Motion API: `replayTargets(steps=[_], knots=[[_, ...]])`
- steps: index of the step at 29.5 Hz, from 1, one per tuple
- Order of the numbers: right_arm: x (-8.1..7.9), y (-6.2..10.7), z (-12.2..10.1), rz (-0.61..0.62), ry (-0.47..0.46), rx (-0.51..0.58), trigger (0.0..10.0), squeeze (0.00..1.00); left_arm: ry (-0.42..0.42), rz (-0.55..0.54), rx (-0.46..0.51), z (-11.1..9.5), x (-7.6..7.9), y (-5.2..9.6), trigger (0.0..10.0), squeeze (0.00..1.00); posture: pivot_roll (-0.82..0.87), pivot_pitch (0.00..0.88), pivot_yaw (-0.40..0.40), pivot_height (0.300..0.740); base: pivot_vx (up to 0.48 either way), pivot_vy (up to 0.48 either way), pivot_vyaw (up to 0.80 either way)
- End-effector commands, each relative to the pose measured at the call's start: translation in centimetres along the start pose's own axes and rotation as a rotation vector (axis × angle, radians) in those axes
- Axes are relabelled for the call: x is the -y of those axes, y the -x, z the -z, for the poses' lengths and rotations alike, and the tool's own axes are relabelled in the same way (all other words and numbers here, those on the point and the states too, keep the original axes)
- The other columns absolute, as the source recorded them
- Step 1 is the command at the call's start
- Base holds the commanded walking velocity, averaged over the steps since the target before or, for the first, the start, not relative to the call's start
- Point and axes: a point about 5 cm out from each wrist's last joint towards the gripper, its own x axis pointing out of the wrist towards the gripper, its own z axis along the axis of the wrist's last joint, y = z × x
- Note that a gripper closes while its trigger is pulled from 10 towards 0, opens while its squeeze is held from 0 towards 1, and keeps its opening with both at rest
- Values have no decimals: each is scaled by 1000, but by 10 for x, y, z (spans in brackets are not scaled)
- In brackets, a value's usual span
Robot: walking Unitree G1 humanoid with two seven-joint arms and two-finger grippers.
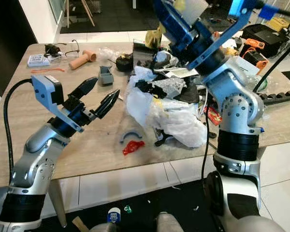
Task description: Picking trash to rubbish bin
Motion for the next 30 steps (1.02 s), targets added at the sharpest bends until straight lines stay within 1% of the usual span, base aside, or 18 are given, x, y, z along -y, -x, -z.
replayTargets(steps=[1,6,8,10,13,20,24,26,27,29,30], knots=[[0,5,7,-12,-1,-46,10000,0,-6,-15,-28,2,-6,5,10000,0,-55,0,-45,740,-352,0,0],[-2,9,11,-39,-6,-78,10000,0,-20,-21,-45,0,-14,14,10000,0,-55,0,-45,740,-368,0,0],[-2,9,11,-39,-6,-78,10000,0,-20,-21,-45,0,-14,14,10000,0,-55,0,-45,740,-394,0,0],[-3,10,13,-44,-8,-82,10000,0,-29,-25,-51,-2,-19,19,10000,0,-55,0,-45,740,-442,0,0],[-4,10,13,-53,-11,-85,10000,0,-35,-27,-53,-4,-20,21,10000,0,-54,0,-47,740,-480,0,0],[-5,11,16,-71,-13,-100,10000,0,-21,21,-60,-2,-13,20,10000,0,-54,0,-49,740,-480,0,0],[2,18,25,-33,1,-141,10000,0,-15,27,-67,1,-12,21,10000,0,-54,0,-49,740,-480,0,0],[9,24,34,8,11,-176,10000,0,-14,25,-72,2,-13,22,10000,0,-52,0,-49,740,-480,0,0],[9,24,34,8,11,-176,10000,0,-14,25,-72,2,-13,22,10000,0,-52,0,-49,740,-480,0,0],[17,32,43,52,13,-209,10000,0,-13,21,-76,4,-13,22,10000,0,-50,0,-50,740,-480,0,0],[17,32,43,52,13,-209,10000,0,-13,21,-76,4,-13,22,10000,0,-50,0,-50,740,-480,0,0]])
